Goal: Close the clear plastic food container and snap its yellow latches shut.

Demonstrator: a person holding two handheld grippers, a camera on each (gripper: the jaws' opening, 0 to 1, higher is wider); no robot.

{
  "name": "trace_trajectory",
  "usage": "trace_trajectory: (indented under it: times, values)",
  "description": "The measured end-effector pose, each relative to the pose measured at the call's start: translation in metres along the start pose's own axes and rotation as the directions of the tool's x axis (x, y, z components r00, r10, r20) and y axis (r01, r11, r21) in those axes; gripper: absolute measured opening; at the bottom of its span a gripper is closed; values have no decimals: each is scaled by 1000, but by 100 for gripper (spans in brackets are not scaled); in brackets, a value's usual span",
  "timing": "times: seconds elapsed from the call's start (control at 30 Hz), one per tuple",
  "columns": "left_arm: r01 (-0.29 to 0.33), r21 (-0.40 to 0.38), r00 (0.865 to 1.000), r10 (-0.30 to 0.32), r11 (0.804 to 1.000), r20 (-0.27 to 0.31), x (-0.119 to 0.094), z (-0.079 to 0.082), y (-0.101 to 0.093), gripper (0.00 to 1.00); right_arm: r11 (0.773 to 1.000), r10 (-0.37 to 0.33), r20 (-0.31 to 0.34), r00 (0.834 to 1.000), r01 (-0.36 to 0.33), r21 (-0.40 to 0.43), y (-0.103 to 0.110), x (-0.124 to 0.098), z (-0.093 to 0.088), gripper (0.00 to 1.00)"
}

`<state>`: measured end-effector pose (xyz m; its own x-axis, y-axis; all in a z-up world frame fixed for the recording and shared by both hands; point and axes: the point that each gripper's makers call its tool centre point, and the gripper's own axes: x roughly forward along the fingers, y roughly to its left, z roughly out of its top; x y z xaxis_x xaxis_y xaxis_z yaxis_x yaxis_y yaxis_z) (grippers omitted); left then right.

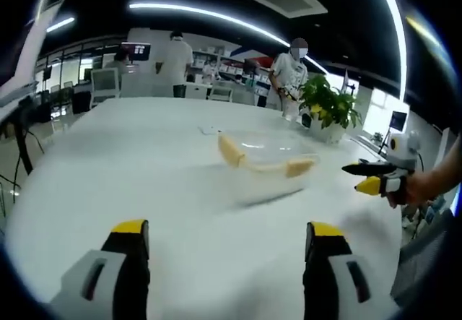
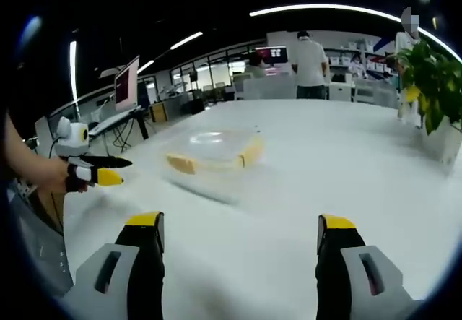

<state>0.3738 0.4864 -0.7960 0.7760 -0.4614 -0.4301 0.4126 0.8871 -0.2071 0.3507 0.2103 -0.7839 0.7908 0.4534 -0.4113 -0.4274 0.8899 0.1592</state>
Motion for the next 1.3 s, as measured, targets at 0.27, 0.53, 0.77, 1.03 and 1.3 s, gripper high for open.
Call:
trace_trajectory:
  times: [0.27, 0.53, 0.77, 1.03, 1.3]
  values:
    - [-33, -40, 999, 33, 999, 11, -29, 0, 7, 85, 999, -27, 13, 1000, 27, 35, -3, -26, 2, 84]
    - [-36, -81, 999, 38, 996, 35, -55, 2, 12, 84, 991, -72, 48, 996, 66, 113, -7, -55, 8, 83]
    - [-37, -115, 998, 41, 993, 37, -78, -8, 19, 82, 988, -75, 57, 996, 67, 140, -1, -73, 10, 82]
    - [-20, -146, 998, 27, 989, 51, -105, -12, 17, 81, 989, -78, 65, 995, 69, 132, 13, -96, 10, 82]
    - [-10, -184, 997, 25, 983, 77, -127, -14, 12, 79, 988, -71, 77, 995, 59, 145, 27, -109, 9, 81]
